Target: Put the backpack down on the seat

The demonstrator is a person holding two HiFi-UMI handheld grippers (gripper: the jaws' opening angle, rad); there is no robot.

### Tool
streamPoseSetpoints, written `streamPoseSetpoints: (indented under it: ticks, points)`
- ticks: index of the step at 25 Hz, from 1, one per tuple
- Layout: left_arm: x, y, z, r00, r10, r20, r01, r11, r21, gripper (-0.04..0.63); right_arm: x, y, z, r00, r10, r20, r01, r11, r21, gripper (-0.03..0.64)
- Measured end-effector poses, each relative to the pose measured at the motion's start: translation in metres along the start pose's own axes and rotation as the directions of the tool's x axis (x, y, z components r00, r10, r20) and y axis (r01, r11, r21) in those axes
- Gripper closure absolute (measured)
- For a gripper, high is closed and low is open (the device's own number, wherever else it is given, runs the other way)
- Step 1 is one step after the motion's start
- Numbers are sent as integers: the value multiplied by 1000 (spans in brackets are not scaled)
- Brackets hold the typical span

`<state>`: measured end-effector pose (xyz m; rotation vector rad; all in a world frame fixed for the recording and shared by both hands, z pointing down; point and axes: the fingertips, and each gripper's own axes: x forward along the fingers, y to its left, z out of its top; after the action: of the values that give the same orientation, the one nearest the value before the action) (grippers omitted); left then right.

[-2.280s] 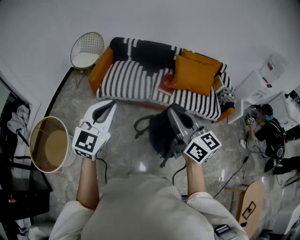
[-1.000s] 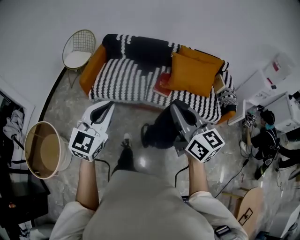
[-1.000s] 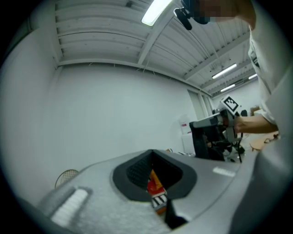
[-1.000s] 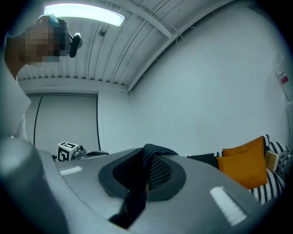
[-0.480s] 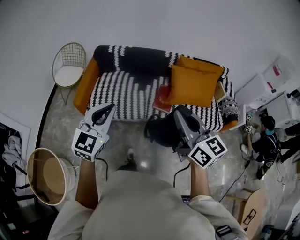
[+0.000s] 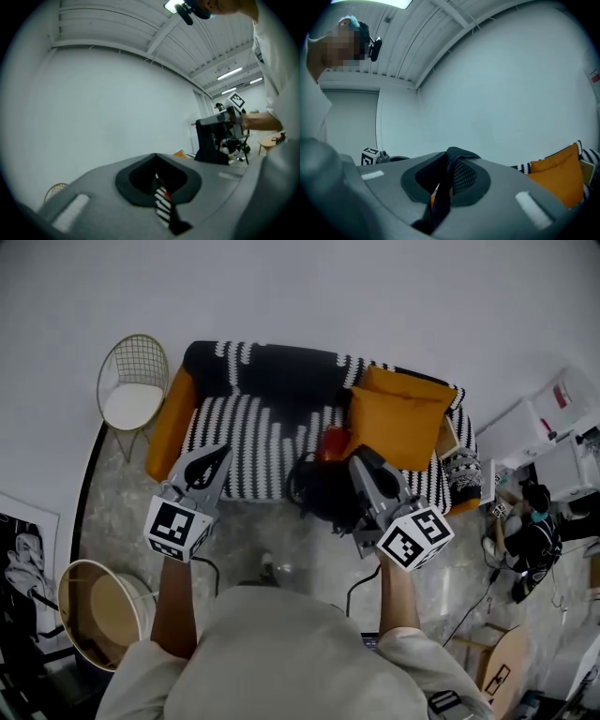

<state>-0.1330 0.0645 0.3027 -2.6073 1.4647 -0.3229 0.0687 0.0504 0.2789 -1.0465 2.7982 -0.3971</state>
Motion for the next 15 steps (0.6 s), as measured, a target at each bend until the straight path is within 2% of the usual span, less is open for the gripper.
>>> streamPoseSetpoints:
  ticks: [7, 15]
  points:
    - [41, 51, -25, 999, -34, -22, 34, 999, -18, 592, 71, -32, -5, 999, -24, -30, 23, 1000, -2, 591]
    - [88, 92, -36, 998, -64, -18, 64, 998, -14, 592, 122, -66, -7, 998, -42, -56, 42, 999, 8, 591]
